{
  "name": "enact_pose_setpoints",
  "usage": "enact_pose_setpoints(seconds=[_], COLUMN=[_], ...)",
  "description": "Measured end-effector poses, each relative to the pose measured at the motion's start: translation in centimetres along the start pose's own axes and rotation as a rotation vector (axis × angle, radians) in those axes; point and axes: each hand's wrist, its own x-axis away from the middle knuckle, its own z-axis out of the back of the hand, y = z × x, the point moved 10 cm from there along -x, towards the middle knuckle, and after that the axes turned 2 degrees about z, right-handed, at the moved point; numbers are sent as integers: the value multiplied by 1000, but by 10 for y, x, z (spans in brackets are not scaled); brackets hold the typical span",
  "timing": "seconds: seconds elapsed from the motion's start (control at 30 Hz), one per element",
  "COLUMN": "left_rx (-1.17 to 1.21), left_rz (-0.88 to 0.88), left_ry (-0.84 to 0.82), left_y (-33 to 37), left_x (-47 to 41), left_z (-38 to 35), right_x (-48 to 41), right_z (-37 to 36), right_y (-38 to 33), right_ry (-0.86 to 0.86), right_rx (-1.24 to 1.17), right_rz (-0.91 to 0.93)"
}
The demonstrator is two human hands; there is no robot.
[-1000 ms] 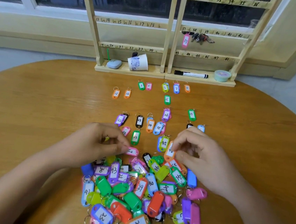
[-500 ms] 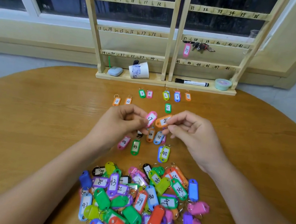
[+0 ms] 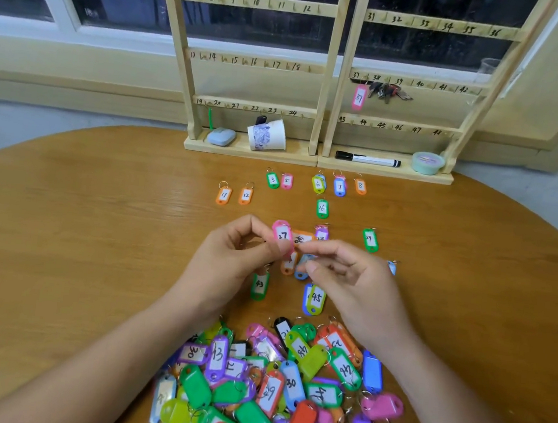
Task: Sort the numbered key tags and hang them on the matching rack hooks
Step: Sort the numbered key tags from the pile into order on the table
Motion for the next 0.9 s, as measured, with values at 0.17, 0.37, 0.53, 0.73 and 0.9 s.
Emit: enact_pose_setpoints(seconds=[0.17, 0.37, 0.53, 0.73, 0.9], left_rx=[-3, -5, -127, -125, -75], left_rz=[-4, 47, 81, 71, 23], left_ry=[20, 22, -88, -109, -6], left_y=[1, -5, -14, -6, 0], left_x=[1, 1, 7, 4, -4], left_z=[5, 5, -13, -7, 17], right_x=[7, 1, -2, -10, -18], right_z=[-11, 2, 16, 39, 76], right_y=[5, -1, -2, 2, 10], right_ry=[-61, 67, 202, 284, 357], right_rx=[52, -67, -32, -24, 17], right_rz=[-49, 13, 70, 75, 28])
